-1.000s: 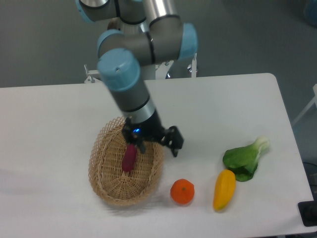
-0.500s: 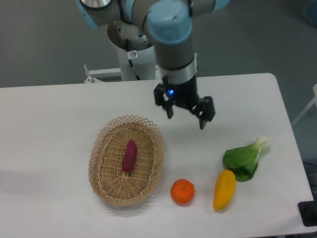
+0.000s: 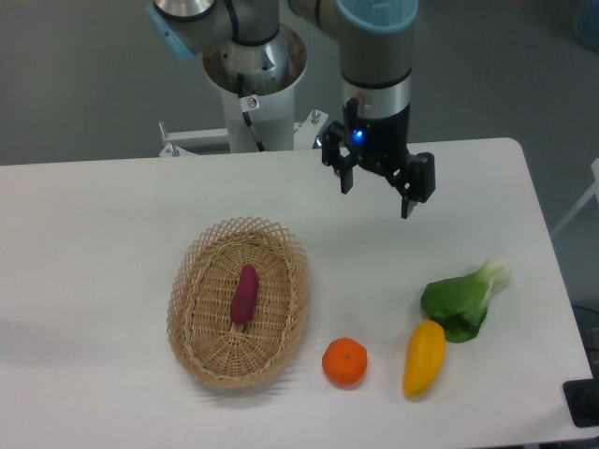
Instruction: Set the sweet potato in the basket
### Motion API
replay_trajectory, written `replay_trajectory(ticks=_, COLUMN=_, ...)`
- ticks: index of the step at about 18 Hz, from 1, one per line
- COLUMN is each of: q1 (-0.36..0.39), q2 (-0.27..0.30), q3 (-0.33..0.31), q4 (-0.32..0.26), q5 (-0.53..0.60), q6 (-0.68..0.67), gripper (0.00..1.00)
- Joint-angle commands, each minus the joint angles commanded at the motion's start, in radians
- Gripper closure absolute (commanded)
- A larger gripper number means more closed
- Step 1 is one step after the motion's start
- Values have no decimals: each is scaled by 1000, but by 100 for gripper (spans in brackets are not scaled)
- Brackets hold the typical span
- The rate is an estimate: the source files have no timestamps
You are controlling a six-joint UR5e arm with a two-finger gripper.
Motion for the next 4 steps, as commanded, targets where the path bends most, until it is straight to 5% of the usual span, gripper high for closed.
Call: replay_trajectory(ticks=4, q1=3, q2=0, q3=2, q4=2, q5=-2, q6=-2, gripper=0)
